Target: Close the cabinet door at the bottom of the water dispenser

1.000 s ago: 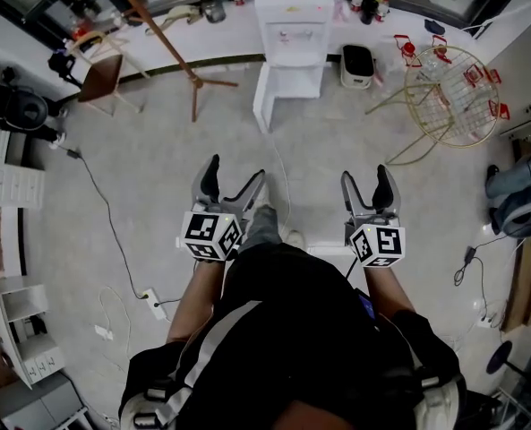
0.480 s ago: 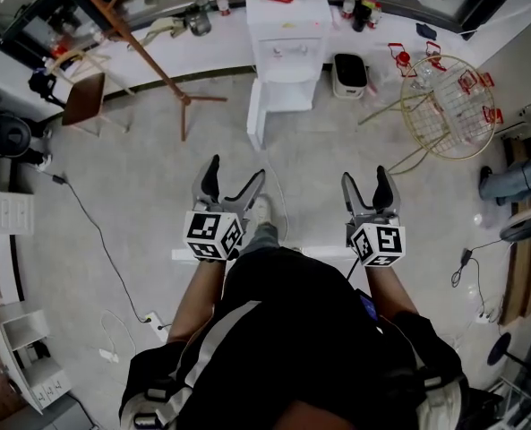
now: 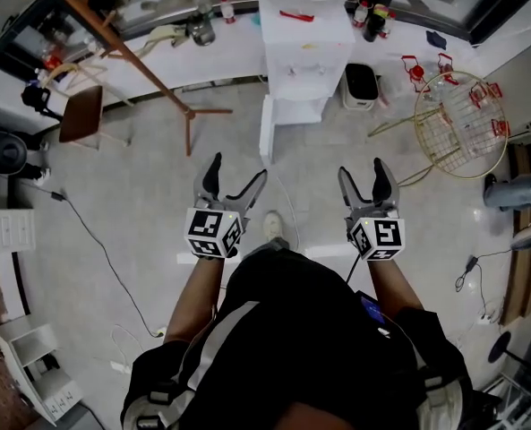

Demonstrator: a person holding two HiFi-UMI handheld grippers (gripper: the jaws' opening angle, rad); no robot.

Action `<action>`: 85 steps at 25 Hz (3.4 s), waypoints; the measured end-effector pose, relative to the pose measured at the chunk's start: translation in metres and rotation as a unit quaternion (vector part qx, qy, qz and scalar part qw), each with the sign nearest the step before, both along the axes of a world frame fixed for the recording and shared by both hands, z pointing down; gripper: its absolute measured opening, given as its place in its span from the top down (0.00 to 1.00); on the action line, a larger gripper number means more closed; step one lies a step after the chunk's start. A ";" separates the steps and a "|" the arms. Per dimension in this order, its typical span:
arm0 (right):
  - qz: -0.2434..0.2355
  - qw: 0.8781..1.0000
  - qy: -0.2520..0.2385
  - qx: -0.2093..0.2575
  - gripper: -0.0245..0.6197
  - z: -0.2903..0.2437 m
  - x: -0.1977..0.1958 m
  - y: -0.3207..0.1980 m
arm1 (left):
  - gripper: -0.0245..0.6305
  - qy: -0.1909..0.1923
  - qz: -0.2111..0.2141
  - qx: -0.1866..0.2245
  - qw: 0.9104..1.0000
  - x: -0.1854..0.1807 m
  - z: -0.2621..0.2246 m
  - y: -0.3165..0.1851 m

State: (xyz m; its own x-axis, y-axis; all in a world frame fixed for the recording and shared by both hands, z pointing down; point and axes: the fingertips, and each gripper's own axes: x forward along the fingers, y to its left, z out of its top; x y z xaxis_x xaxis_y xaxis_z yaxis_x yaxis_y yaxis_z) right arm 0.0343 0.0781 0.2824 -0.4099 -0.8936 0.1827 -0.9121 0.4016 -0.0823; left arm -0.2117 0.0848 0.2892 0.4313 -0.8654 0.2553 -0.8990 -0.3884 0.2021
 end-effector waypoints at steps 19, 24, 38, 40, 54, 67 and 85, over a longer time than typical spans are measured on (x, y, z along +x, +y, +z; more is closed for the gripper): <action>0.011 0.997 0.026 -0.066 0.45 0.104 -0.005 -0.093 | 0.28 -0.013 0.030 -0.103 0.994 0.001 0.126 -0.087; -0.016 0.996 0.050 -0.069 0.45 0.146 -0.004 -0.124 | 0.27 0.013 0.022 -0.155 0.988 0.018 0.195 -0.108; -0.040 0.985 0.045 -0.163 0.45 0.307 0.002 -0.162 | 0.29 0.012 -0.004 -0.244 0.970 0.027 0.388 -0.147; -0.042 0.983 0.043 -0.176 0.45 0.326 0.003 -0.159 | 0.29 0.007 -0.010 -0.265 0.964 0.027 0.421 -0.142; -0.063 0.967 0.050 -0.240 0.49 0.414 0.025 -0.141 | 0.31 -0.011 -0.030 -0.362 0.932 0.015 0.560 -0.128; -0.067 0.964 0.042 -0.253 0.50 0.428 0.035 -0.145 | 0.32 -0.017 -0.019 -0.379 0.925 0.034 0.585 -0.145; -0.025 0.966 0.012 -0.256 0.52 0.431 0.064 -0.160 | 0.34 -0.010 0.058 -0.406 0.912 0.120 0.580 -0.147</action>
